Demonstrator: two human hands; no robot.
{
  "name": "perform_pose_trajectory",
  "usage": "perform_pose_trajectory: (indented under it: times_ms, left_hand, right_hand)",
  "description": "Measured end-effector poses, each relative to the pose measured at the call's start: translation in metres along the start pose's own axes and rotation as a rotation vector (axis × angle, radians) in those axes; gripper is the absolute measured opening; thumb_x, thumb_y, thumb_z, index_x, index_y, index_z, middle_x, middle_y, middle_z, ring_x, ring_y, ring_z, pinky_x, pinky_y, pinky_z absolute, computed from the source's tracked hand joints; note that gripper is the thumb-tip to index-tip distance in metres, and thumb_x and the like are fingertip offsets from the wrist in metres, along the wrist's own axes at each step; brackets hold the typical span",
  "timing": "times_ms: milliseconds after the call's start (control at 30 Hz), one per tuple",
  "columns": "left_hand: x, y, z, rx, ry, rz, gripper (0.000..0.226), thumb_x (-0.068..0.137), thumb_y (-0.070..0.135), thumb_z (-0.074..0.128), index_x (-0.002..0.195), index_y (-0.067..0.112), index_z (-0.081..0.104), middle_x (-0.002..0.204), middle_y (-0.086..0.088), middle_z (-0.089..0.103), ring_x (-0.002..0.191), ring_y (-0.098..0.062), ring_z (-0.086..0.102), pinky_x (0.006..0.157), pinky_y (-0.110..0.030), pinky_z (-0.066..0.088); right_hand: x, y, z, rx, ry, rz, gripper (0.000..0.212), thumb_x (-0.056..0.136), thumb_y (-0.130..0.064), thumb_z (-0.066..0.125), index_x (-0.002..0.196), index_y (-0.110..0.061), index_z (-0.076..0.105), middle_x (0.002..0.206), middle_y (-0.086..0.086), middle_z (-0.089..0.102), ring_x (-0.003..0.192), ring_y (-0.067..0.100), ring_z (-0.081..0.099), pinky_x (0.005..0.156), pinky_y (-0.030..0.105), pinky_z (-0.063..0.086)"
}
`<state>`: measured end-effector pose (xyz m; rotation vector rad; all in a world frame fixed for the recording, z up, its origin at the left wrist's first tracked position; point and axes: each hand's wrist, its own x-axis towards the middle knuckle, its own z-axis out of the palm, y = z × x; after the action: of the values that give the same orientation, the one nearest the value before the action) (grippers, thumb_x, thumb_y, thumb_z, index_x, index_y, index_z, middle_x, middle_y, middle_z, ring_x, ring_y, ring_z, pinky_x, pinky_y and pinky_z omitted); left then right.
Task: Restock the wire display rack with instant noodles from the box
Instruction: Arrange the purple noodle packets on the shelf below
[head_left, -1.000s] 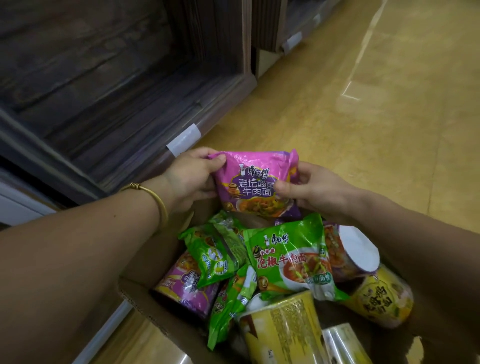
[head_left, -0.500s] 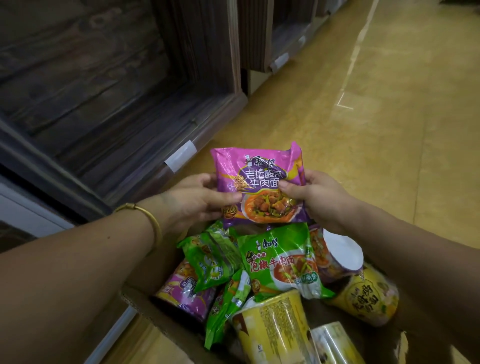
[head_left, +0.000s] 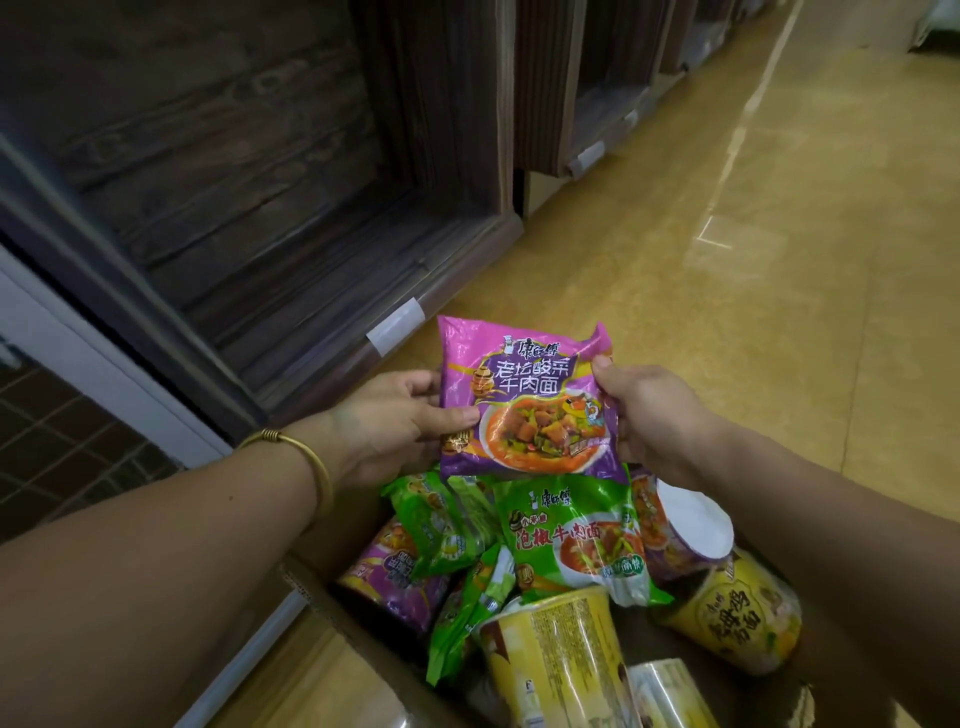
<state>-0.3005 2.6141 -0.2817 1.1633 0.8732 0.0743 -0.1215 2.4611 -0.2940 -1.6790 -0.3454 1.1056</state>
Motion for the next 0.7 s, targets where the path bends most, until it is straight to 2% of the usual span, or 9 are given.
perform_pose_trajectory:
  times_ms: [100, 167, 267, 333, 433, 533, 633, 700]
  left_hand:
    - [-0.015, 0.003, -0.003, -0.028, 0.000, 0.016, 0.031, 0.083, -0.001, 0.068, 0.113, 0.005, 0.063, 0.103, -0.012, 0.074, 0.081, -0.020, 0.073, 0.066, -0.032, 0.061]
    - [-0.025, 0.002, -0.006, -0.065, 0.013, 0.030, 0.027, 0.084, -0.002, 0.066, 0.110, 0.005, 0.065, 0.101, -0.012, 0.074, 0.081, -0.020, 0.073, 0.068, -0.032, 0.062]
    - [-0.043, 0.000, -0.005, -0.134, 0.082, 0.059, 0.022, 0.086, -0.005, 0.064, 0.107, 0.002, 0.066, 0.093, -0.012, 0.075, 0.075, -0.018, 0.073, 0.062, -0.030, 0.061]
    - [-0.057, -0.002, -0.007, -0.152, 0.106, 0.066, 0.026, 0.082, -0.003, 0.067, 0.108, 0.001, 0.066, 0.094, -0.012, 0.075, 0.077, -0.019, 0.073, 0.064, -0.030, 0.061]
    - [-0.079, -0.006, -0.011, -0.150, 0.084, 0.058, 0.044, 0.068, 0.002, 0.074, 0.111, 0.002, 0.064, 0.100, -0.014, 0.075, 0.086, -0.022, 0.074, 0.067, -0.031, 0.061]
    - [-0.096, -0.011, -0.019, -0.107, 0.071, 0.075, 0.050, 0.063, 0.002, 0.076, 0.112, 0.003, 0.062, 0.100, -0.013, 0.075, 0.088, -0.023, 0.074, 0.069, -0.030, 0.061]
    - [-0.116, -0.014, -0.026, -0.059, 0.089, 0.131, 0.058, 0.061, 0.002, 0.078, 0.116, 0.000, 0.059, 0.096, -0.012, 0.076, 0.089, -0.026, 0.074, 0.078, -0.037, 0.061]
    - [-0.133, -0.010, -0.034, -0.030, 0.109, 0.172, 0.056, 0.065, -0.002, 0.078, 0.118, -0.001, 0.059, 0.100, -0.014, 0.075, 0.089, -0.024, 0.073, 0.079, -0.036, 0.061]
  right_hand:
    - [-0.004, -0.002, 0.007, -0.006, 0.024, -0.020, 0.052, 0.102, -0.047, 0.046, 0.117, 0.001, 0.060, 0.107, 0.027, 0.071, 0.103, 0.048, 0.067, 0.094, 0.067, 0.048]
    - [-0.009, -0.004, 0.014, 0.066, 0.023, -0.034, 0.047, 0.102, -0.044, 0.046, 0.118, -0.003, 0.062, 0.105, 0.023, 0.073, 0.101, 0.042, 0.070, 0.091, 0.062, 0.053]
    - [-0.026, -0.009, 0.018, 0.175, -0.103, -0.015, 0.051, 0.094, -0.045, 0.053, 0.121, -0.002, 0.060, 0.111, 0.020, 0.073, 0.105, 0.036, 0.070, 0.094, 0.052, 0.054]
    - [-0.039, -0.011, 0.020, 0.107, -0.219, -0.021, 0.050, 0.086, -0.035, 0.064, 0.122, -0.001, 0.059, 0.114, 0.019, 0.072, 0.108, 0.035, 0.069, 0.098, 0.051, 0.051]
    - [-0.053, -0.006, 0.023, 0.056, -0.239, -0.032, 0.052, 0.072, -0.013, 0.077, 0.120, 0.002, 0.061, 0.109, 0.020, 0.073, 0.102, 0.037, 0.071, 0.096, 0.054, 0.053]
    - [-0.070, -0.003, 0.034, 0.056, -0.238, -0.076, 0.045, 0.070, -0.010, 0.077, 0.112, -0.001, 0.064, 0.105, 0.018, 0.075, 0.098, 0.036, 0.072, 0.092, 0.051, 0.054]
    - [-0.087, -0.003, 0.048, 0.071, -0.235, -0.119, 0.037, 0.079, 0.000, 0.073, 0.114, 0.000, 0.063, 0.105, 0.019, 0.074, 0.097, 0.036, 0.072, 0.088, 0.049, 0.058]
    - [-0.101, -0.011, 0.058, 0.086, -0.246, -0.151, 0.040, 0.077, 0.003, 0.072, 0.116, 0.001, 0.062, 0.106, 0.019, 0.074, 0.097, 0.036, 0.072, 0.086, 0.047, 0.059]
